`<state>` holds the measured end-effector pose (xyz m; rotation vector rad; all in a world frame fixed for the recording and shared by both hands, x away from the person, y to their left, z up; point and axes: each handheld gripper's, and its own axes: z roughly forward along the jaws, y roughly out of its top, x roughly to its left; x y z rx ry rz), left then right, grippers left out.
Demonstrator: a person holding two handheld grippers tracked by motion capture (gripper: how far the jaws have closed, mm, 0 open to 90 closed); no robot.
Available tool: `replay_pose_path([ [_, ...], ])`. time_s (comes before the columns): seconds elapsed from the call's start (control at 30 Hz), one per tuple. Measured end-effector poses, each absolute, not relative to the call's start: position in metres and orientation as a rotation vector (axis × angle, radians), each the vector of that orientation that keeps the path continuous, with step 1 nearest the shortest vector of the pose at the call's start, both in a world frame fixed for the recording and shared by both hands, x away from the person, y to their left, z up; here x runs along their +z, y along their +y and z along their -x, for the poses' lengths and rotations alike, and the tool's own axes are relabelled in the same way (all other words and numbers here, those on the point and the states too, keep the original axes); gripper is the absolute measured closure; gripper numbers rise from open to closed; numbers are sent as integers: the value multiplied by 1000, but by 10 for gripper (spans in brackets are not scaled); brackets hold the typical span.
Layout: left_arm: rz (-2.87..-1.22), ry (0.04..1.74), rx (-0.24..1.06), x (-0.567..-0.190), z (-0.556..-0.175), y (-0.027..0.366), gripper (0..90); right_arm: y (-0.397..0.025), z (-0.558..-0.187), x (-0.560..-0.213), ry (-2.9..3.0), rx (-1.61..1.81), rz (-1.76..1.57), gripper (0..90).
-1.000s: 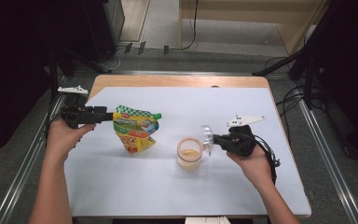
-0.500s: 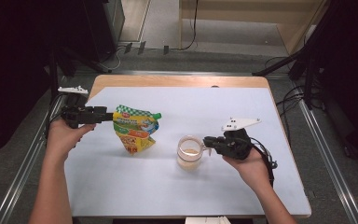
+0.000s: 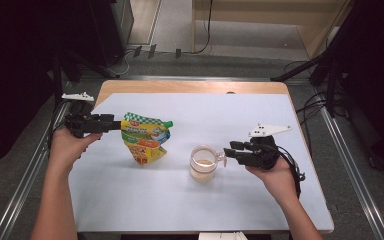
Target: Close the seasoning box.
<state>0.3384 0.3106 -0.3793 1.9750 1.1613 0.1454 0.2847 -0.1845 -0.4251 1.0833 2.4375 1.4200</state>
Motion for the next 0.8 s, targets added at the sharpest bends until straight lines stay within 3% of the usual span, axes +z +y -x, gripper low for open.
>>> replay_pose_path([
  [0.43, -1976, 1166, 151, -380, -338, 313, 358, -215, -291, -428, 2369, 1384, -1167, 555],
  [0.8, -1968, 1178, 155, -381, -337, 318, 359, -235, -296, -439, 2308, 1382, -1189, 439],
])
